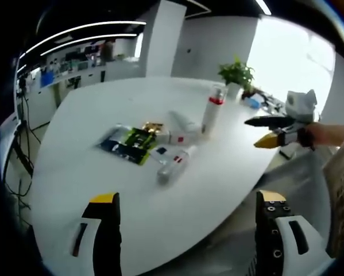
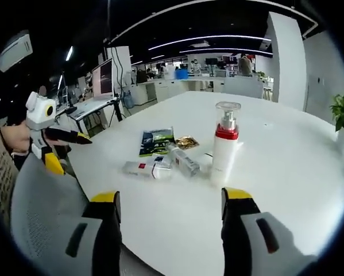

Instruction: Arrange the skincare products in the storage area until every visible bottle or jar stands upright without overlapping.

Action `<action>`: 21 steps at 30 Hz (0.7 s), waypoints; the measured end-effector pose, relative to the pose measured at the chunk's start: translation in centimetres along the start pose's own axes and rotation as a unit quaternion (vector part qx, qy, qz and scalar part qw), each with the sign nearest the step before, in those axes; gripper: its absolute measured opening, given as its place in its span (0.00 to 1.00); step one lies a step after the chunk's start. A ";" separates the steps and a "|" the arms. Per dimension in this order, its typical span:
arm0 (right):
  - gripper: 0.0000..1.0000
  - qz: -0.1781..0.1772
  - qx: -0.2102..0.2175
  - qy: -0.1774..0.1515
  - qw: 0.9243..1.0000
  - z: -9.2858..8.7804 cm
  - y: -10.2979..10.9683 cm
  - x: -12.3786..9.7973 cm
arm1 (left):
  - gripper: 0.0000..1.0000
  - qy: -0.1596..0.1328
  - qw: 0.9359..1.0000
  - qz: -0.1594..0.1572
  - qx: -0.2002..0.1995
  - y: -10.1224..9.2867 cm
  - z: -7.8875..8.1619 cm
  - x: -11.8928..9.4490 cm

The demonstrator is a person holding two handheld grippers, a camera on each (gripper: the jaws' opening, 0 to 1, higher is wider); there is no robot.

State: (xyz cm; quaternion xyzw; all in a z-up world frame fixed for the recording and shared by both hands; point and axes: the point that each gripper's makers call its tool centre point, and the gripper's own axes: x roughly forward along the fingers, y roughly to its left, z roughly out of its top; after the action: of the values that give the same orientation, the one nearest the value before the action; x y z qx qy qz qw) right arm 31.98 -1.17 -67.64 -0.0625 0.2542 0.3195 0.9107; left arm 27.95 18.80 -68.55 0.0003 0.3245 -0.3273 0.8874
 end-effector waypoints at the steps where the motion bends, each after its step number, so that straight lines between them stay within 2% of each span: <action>1: 0.70 0.002 -0.009 0.002 1.000 0.2 0.0 0.2 | 0.96 0.000 1.000 0.000 0.000 0.0 0.0 0.0; 7: 0.66 0.013 -0.073 0.027 0.997 1.4 -0.1 2.2 | 0.96 -0.002 1.000 -0.002 -0.005 0.0 0.1 0.0; 12: 0.65 0.028 -0.098 0.040 0.994 2.3 0.0 3.5 | 0.96 -0.004 1.000 -0.003 -0.012 0.1 0.1 0.0; 14: 0.63 0.026 -0.118 0.056 0.991 2.5 -0.4 4.0 | 0.96 -0.006 1.000 -0.003 -0.015 0.1 0.2 -0.1; 21: 0.59 0.042 -0.189 0.078 0.978 3.6 -0.3 6.1 | 0.95 -0.011 1.000 -0.005 -0.023 0.2 0.3 -0.2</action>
State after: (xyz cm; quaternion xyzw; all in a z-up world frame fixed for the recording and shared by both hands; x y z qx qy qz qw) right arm 37.75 2.91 -67.62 -0.2472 0.2616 0.3935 0.8460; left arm 28.12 18.98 -68.23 -0.0247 0.3223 -0.3241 0.8891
